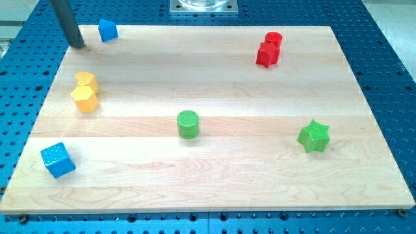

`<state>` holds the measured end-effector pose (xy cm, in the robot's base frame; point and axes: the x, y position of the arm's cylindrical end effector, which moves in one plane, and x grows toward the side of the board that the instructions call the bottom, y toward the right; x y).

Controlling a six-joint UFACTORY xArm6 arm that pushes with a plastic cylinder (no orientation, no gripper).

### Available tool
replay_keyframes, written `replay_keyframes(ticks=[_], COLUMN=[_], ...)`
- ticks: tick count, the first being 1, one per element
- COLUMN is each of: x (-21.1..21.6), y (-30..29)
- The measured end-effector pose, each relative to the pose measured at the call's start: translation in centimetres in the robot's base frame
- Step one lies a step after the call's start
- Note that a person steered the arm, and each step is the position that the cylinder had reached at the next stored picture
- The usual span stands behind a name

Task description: Slide the blue triangle to the bottom right of the yellow hexagon

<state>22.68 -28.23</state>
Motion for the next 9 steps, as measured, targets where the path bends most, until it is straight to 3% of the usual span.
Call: replay_keyframes(ticks=[2, 3, 4, 5, 7, 8, 9], x=[-2.3, -0.7, 2.8, 11.1, 12.1, 19.0, 20.5], y=[9.0, 14.5, 16.1, 15.1, 10.9, 10.7, 10.8])
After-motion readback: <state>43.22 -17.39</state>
